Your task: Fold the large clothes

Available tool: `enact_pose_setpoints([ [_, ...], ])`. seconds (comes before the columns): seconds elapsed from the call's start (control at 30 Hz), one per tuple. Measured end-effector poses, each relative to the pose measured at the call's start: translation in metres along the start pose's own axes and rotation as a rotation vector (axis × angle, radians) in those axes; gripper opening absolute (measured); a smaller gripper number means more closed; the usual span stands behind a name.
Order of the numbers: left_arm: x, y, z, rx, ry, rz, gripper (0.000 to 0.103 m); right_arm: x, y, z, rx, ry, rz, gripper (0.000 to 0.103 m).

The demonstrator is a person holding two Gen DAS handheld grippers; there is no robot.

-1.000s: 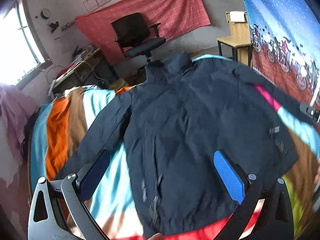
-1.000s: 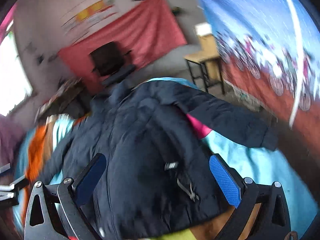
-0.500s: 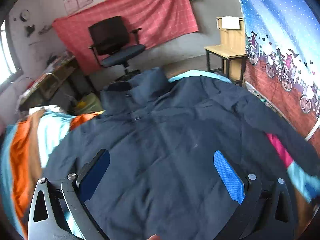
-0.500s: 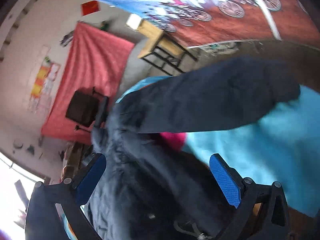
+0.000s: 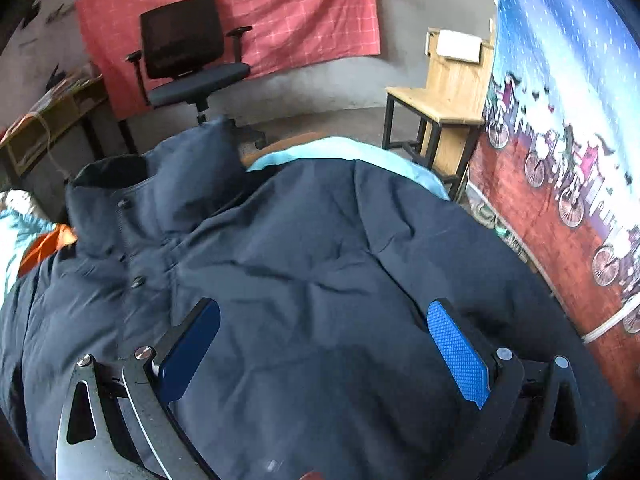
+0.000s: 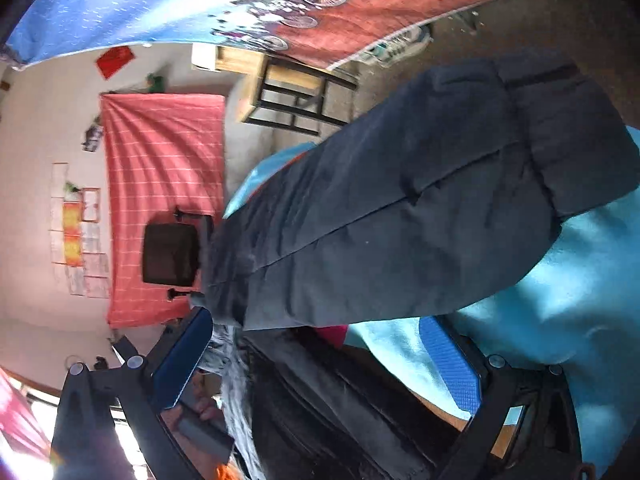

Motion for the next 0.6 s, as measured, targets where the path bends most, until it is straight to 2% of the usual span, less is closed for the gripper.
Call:
enact_pose_setpoints([
  [0.2, -0.019, -0.017, -0.046, 0.056, 0.076, -0.090, 0.102, -0.002, 0.005, -0.003, -0.002, -0.053, 0.057, 0.103],
  [0.3, -0.031, -0.017, -0.065, 0.063, 0.127, -0.094, 0.102, 0.004, 0.001, 0.000, 0.019, -0.093, -0.016, 0.101],
  [0.33, -0.034, -0.016, -0.069, 0.055, 0.137, -0.083, 0.102, 0.008, -0.002, 0.001, 0.017, -0.101, -0.047, 0.098],
  [0.4, -0.036, -0.012, -0.074, 0.029, 0.151, -0.051, 0.102, 0.014, -0.010, -0.001, -0.001, -0.110, -0.108, 0.085],
  [0.43, -0.038, -0.010, -0.076, 0.021, 0.162, -0.041, 0.102, 0.017, -0.012, -0.001, -0.002, -0.123, -0.135, 0.069],
  [0.47, -0.036, -0.010, -0.075, 0.017, 0.166, -0.035, 0.102, 0.022, -0.018, -0.001, -0.017, -0.143, -0.172, 0.043],
  [0.57, -0.034, -0.004, -0.059, -0.028, 0.152, 0.008, 0.102, 0.029, -0.037, 0.000, -0.058, -0.200, -0.285, 0.019],
  [0.6, -0.034, -0.002, -0.051, -0.058, 0.142, 0.027, 0.102, 0.030, -0.034, 0.001, -0.076, -0.215, -0.267, 0.017],
])
Point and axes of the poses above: each gripper's, at about its wrist camera, not at the fingertips, and z roughly against the way its jaws point, y to its left, x to its top, the point moved 9 cm from there along -z, roughly the way its jaws point, and after that the axes turned 2 degrees about z, right-handed, at the moved point
